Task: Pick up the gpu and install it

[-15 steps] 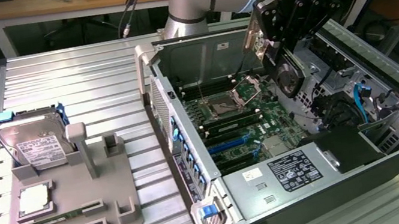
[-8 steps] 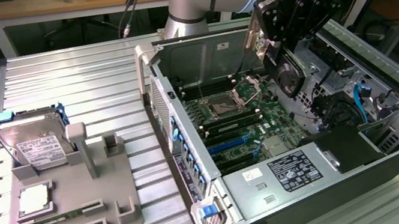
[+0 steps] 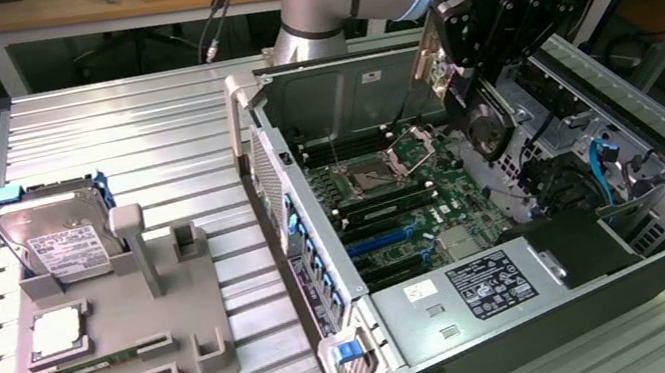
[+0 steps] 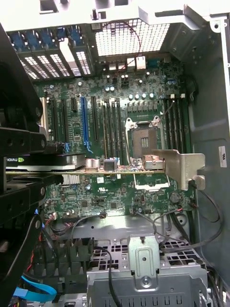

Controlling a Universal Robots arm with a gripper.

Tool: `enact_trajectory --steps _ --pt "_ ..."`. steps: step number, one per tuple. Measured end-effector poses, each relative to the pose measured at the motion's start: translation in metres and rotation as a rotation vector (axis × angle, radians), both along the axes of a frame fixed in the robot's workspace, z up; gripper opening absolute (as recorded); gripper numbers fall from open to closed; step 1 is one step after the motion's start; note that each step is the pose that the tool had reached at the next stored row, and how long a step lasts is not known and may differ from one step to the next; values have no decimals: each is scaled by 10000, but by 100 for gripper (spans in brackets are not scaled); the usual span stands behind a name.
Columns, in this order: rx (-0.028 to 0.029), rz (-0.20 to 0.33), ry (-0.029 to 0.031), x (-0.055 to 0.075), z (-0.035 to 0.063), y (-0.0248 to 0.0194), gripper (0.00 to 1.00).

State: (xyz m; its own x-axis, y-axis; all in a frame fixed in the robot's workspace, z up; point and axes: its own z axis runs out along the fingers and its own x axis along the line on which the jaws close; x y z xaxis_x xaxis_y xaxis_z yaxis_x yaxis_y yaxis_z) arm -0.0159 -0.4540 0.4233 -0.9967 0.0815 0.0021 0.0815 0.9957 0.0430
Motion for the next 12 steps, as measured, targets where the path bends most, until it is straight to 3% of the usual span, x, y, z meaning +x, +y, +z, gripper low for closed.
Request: enact_trajectory --steps 12 --pt "0 99 0 0 0 0 27"
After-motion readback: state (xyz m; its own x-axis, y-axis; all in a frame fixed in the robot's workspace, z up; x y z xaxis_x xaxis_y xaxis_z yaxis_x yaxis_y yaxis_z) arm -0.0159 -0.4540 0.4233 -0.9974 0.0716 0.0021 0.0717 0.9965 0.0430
